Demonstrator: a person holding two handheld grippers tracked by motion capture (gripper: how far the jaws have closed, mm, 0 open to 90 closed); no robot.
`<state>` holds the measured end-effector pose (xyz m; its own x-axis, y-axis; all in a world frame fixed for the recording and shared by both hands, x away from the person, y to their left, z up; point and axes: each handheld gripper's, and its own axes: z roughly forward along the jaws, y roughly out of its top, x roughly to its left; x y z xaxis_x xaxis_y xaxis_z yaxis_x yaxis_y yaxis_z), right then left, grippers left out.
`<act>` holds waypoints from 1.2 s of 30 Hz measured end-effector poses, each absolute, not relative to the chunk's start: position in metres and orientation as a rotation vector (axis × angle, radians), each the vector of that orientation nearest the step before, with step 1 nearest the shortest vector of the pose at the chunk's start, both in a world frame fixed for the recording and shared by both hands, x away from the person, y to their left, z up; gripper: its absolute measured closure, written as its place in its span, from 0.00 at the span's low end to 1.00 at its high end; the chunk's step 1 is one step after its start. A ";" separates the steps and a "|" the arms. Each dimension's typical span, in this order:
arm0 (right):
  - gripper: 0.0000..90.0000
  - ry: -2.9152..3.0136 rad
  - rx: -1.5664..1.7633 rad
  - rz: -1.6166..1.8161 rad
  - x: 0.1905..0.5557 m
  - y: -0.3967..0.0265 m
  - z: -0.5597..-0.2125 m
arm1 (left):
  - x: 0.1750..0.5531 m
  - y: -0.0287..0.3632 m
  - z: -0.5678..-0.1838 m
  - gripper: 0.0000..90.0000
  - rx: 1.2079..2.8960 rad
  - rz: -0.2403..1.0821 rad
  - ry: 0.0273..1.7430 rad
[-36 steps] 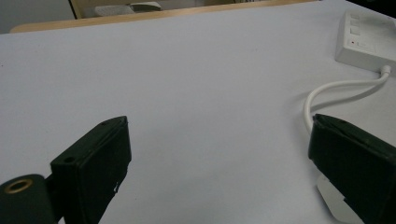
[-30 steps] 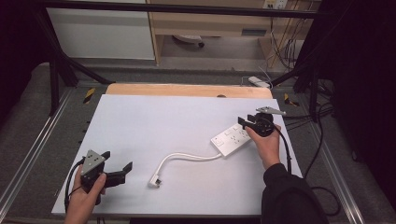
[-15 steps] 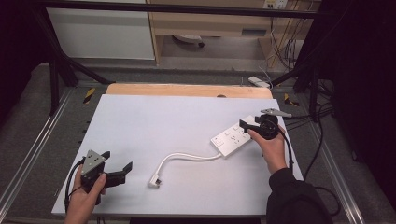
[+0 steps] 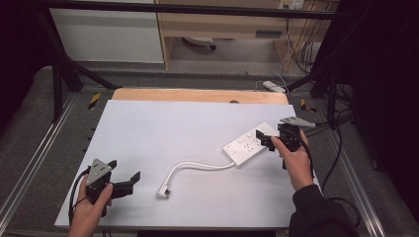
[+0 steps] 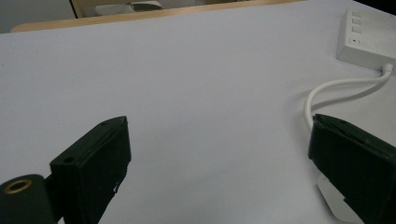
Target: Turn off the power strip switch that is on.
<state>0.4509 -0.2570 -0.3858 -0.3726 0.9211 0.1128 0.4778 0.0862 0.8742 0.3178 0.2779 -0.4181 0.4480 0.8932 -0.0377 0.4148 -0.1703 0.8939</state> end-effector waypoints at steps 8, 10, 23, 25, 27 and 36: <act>0.05 1.909 1.309 1.274 0.435 -0.262 -0.382 | 0.318 0.278 -0.419 0.07 1.773 0.644 1.126; 0.05 1.894 1.299 1.271 0.429 -0.265 -0.379 | 0.318 0.278 -0.419 0.07 1.772 0.643 1.126; 0.07 1.799 1.238 1.336 0.396 -0.284 -0.382 | 0.317 0.278 -0.419 0.07 1.773 0.642 1.127; 0.07 1.789 1.226 1.351 0.391 -0.287 -0.383 | 0.317 0.278 -0.419 0.07 1.773 0.643 1.126; 0.07 1.781 1.216 1.361 0.386 -0.289 -0.385 | 0.317 0.278 -0.419 0.07 1.774 0.642 1.126; 0.06 1.768 1.199 1.371 0.367 -0.296 -0.393 | 0.317 0.277 -0.418 0.07 1.763 0.634 1.127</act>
<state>0.3669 -0.2957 -0.3930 -0.4166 0.9063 0.0705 0.2939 0.0609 0.9539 0.3166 0.2774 -0.4182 0.4482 0.8924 -0.0520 0.4190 -0.1583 0.8941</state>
